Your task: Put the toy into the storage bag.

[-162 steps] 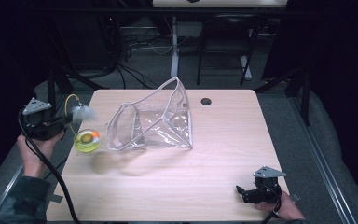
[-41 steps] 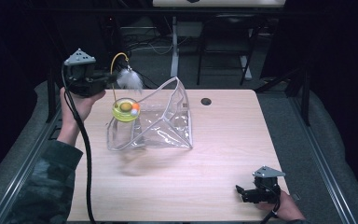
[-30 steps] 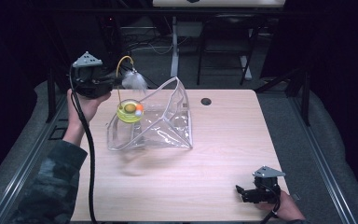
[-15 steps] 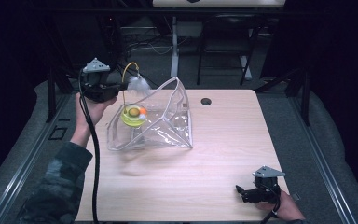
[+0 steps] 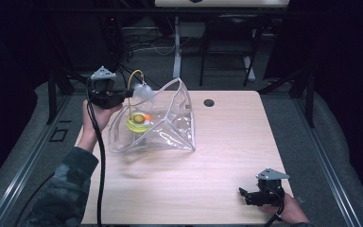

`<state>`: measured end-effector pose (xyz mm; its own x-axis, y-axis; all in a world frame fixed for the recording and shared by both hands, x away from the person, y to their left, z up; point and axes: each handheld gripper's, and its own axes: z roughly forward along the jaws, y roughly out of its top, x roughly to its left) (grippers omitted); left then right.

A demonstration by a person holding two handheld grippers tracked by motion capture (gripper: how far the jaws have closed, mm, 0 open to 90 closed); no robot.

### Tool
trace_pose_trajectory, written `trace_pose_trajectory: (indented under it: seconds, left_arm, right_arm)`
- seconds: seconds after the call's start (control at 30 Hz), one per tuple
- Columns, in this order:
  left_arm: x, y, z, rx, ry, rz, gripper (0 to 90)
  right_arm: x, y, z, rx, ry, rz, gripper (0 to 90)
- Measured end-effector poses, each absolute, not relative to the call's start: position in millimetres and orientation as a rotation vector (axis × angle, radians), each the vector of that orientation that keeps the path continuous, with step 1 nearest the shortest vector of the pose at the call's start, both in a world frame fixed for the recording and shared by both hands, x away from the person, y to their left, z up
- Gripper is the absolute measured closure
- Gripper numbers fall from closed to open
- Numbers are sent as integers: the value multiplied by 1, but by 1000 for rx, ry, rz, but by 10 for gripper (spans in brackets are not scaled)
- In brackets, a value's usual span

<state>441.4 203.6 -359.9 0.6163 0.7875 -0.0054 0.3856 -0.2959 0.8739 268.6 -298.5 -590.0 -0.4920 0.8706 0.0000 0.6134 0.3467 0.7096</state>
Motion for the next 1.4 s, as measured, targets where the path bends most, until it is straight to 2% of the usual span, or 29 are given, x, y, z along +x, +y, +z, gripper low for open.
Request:
trace_pose_trajectory:
  seconds: [1.2,1.4]
  left_arm:
    - [456,168,-437,2014,990,468,881]
    - [454,165,-437,2015,987,445,877]
  right_arm:
    - [269,-299,-590,1301,2245,927,0]
    - [269,-299,-590,1300,2245,927,0]
